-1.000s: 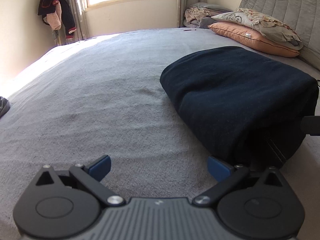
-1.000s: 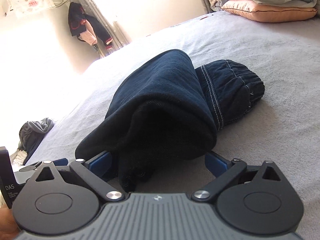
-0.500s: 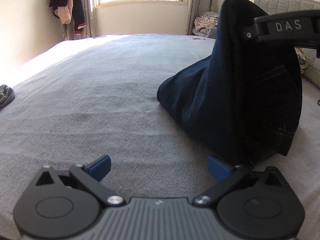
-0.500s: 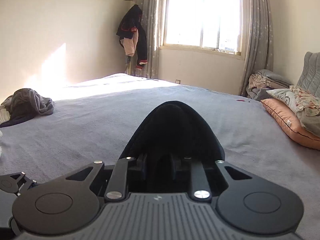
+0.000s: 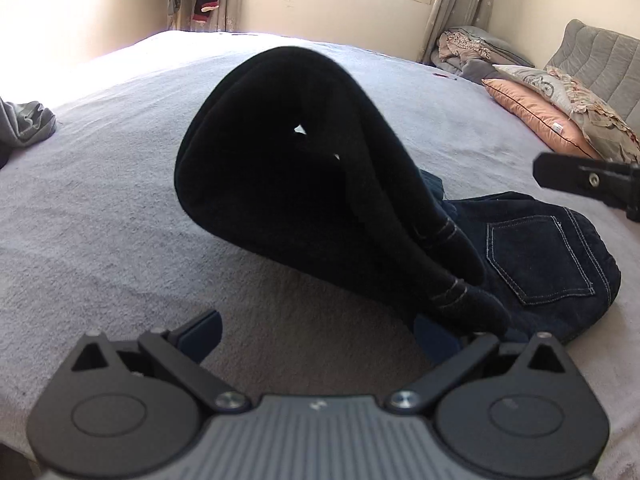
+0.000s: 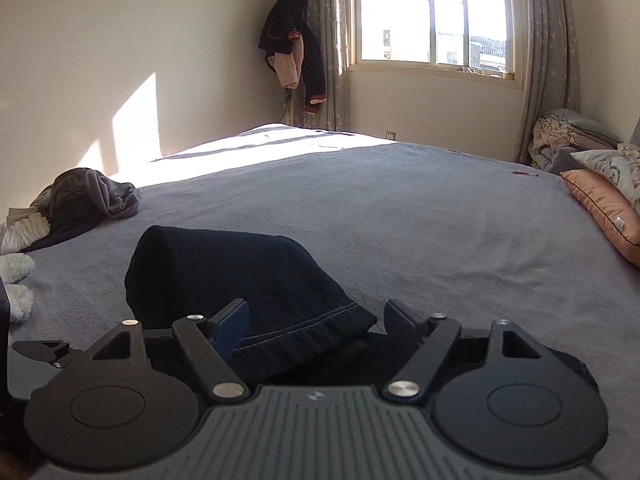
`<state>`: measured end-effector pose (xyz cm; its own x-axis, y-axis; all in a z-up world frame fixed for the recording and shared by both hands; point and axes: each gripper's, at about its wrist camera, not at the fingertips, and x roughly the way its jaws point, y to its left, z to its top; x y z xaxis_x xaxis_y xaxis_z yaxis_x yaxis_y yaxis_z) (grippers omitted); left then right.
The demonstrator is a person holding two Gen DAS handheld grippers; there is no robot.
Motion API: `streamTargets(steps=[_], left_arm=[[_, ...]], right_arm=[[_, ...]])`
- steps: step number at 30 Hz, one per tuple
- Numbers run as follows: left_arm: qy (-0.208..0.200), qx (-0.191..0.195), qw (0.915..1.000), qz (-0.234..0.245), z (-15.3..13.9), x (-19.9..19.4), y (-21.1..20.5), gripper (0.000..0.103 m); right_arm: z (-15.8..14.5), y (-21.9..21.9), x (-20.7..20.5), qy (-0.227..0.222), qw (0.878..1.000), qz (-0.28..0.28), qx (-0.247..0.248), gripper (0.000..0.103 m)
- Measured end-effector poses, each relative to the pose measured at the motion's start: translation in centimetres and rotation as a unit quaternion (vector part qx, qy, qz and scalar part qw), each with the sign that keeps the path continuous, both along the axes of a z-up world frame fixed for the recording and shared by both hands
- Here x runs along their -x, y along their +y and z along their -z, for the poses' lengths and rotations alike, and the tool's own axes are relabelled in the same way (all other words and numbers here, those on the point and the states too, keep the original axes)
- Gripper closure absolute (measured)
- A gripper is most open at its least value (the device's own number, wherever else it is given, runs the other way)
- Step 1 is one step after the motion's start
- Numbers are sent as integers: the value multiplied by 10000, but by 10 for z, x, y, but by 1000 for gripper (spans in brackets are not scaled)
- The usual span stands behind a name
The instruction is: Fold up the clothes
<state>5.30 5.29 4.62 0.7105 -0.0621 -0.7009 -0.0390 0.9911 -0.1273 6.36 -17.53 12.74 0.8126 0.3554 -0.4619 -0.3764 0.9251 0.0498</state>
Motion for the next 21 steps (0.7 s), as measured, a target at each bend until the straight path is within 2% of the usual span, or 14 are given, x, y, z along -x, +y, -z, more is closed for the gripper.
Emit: streamTargets(steps=[3,4,5,8,9,11,13,14,16,17,18,19,20,21], left_arm=[[53,-63,10000,4,3,-4,0,0],[70,-78,9999,9,3,-5,0,0],[79,-78,9999,31,4,-6,1,0],[110,-85,9997,189,2,-13,7,0],[107,-141,9997,149,1,-16,10,0],[65,-219,9997,-75,-2,-19,22,0],[-22,-113,9998,-164,-7,-20,33,0],[-86,-102,9998,-123,-8,-19,35,0],[-200,-339,9992,101,-10,-20,30,0],[-221,-462,9986,167,-9,-21,28,0],[-215,-558,9981,180,-8,-21,27,0],[-209,-653,9975,193,-7,-21,26,0],[-162,-622,9978,164,-7,-20,27,0],[-98,-463,9988,112,-8,-20,31,0]], right_arm=[[30,-49,7,492,9952,814,241,22],[46,-66,12,696,9887,1299,259,22],[61,-83,17,900,9794,1786,275,22],[92,-126,28,1464,9473,2811,-461,22],[100,-129,29,1581,9408,2903,-756,20],[109,-127,24,1561,9355,2762,-1558,19],[112,-124,14,1482,9285,2578,-2226,19],[110,-117,6,1475,9266,2540,-2346,19],[113,-105,-8,1401,9313,2581,-2155,21],[110,-100,-15,1324,9358,2596,-1985,33],[108,-97,-19,1285,9379,2586,-1921,52],[103,-101,-19,1194,9355,2658,-2000,64],[93,-105,-13,1013,9360,2600,-2146,71],[82,-109,-7,830,9361,2535,-2292,74]])
